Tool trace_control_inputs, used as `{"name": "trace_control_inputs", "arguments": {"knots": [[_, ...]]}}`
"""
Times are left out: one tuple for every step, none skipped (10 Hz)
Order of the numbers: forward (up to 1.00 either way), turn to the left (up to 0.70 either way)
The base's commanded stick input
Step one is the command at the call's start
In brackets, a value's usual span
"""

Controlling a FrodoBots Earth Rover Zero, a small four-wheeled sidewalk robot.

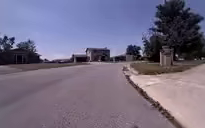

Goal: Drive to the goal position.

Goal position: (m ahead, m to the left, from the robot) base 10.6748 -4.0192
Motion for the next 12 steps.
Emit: {"name": "trace_control_inputs", "arguments": {"knots": [[0.70,0.00],[0.70,0.00],[0.70,0.00],[0.70,0.00],[0.70,0.00],[0.70,-0.16],[0.70,-0.34],[0.70,-0.35],[0.70,-0.35],[0.70,-0.07],[0.70,0.00],[0.70,0.00]]}}
